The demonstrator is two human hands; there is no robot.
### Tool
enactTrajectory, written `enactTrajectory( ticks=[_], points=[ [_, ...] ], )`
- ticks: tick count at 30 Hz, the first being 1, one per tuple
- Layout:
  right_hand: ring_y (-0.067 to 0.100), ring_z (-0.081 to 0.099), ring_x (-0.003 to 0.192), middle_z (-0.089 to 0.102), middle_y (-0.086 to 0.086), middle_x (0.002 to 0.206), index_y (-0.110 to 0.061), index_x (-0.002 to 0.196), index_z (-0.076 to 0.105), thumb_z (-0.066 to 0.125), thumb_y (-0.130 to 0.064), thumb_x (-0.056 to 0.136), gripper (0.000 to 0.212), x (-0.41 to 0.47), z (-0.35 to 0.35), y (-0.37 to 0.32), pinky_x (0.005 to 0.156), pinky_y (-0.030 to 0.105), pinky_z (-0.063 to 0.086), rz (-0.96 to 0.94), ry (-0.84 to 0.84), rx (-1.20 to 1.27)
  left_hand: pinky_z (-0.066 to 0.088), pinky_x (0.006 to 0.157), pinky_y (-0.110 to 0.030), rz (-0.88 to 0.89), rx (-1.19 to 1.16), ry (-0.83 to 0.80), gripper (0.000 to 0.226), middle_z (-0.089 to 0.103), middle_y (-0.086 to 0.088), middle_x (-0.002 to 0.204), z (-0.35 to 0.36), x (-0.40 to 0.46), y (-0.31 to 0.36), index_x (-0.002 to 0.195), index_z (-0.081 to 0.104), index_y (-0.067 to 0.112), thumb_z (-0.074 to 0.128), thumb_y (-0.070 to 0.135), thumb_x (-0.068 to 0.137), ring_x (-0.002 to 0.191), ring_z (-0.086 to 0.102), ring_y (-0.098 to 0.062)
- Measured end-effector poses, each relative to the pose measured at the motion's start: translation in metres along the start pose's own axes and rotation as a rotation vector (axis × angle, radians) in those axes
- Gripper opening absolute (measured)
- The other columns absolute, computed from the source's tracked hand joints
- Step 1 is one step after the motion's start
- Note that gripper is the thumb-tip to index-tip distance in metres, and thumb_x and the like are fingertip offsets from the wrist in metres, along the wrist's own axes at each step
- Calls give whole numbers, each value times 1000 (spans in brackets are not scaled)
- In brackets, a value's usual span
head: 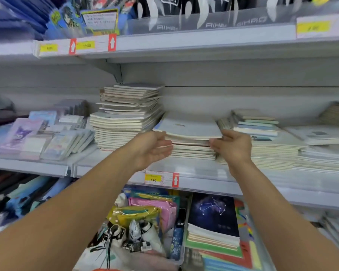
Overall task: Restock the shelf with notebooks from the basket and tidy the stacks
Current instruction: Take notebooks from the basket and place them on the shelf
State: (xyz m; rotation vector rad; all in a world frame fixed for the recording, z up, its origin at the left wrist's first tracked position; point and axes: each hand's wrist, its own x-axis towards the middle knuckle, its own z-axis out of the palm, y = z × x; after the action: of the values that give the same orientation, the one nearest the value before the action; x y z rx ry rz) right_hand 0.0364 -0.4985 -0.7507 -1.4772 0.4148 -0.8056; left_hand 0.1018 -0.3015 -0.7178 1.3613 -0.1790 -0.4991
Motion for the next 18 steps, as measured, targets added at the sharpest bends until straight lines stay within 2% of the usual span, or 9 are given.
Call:
enactTrajectory(
  ticks=[2,4,7,8,10,12,14,16,18],
  points=[
    [33,73,79,64,3,79,6,130,57,74,9,82,52,12,-1,5,68,35,63,51,51,42,57,77,-30,108,305,11,22,65,-8,119,-9,-23,-11,116,61,12,59,20,96,100,67,-22],
    [37,72,72,70,9,79,2,123,63,74,-4,87,38,15,2,12,61,43,63,-30,90,-198,58,74,-27,261,623,33,14,68,0,108,-29,-51,-32,107,67,20,62,22,94,92,69,-15],
    [41,67,92,70,19,98,-10,120,62,60,-28,95,31,-8,4,8,76,43,54,-436,198,-952,51,65,-16,373,990,-31,9,69,8,88,-71,-92,-73,98,70,27,66,28,89,78,67,-6],
    [40,64,97,68,19,103,-13,119,61,54,-35,97,32,-21,6,1,77,41,49,-556,231,-1105,50,64,-17,366,1085,-69,9,69,8,84,-86,-104,-87,96,70,27,67,30,88,75,66,-5],
    [29,57,88,62,12,92,-20,94,60,38,-45,98,33,-47,20,-9,73,37,37,-722,180,-1159,48,65,-21,286,1318,-168,16,69,8,81,-114,-119,-114,96,71,24,65,37,88,74,64,-5],
    [21,45,72,50,11,75,-22,70,45,34,-45,98,37,-79,44,15,69,35,29,-848,-108,-969,44,74,-23,109,1699,-361,30,70,7,97,-130,-126,-134,110,66,24,59,46,90,89,64,-9],
    [17,45,61,50,8,62,-17,65,55,48,-40,97,39,-131,59,76,62,33,36,-885,-615,-833,39,87,-24,-181,1967,-540,46,62,5,122,-139,-128,-144,130,54,25,53,52,92,112,56,-17],
    [14,54,67,66,7,72,-9,82,72,62,-41,91,34,-180,58,162,66,33,44,-598,-1228,-1013,37,93,-26,-341,1969,-588,55,54,3,135,-144,-123,-147,138,47,25,49,55,93,121,50,-20],
    [20,62,90,71,12,106,-4,112,68,74,-47,84,51,-220,42,245,80,32,49,-99,-1621,-1366,37,97,-31,-326,1959,-613,57,51,3,138,-149,-123,-151,141,45,27,47,57,92,123,49,-21]
  ],
)
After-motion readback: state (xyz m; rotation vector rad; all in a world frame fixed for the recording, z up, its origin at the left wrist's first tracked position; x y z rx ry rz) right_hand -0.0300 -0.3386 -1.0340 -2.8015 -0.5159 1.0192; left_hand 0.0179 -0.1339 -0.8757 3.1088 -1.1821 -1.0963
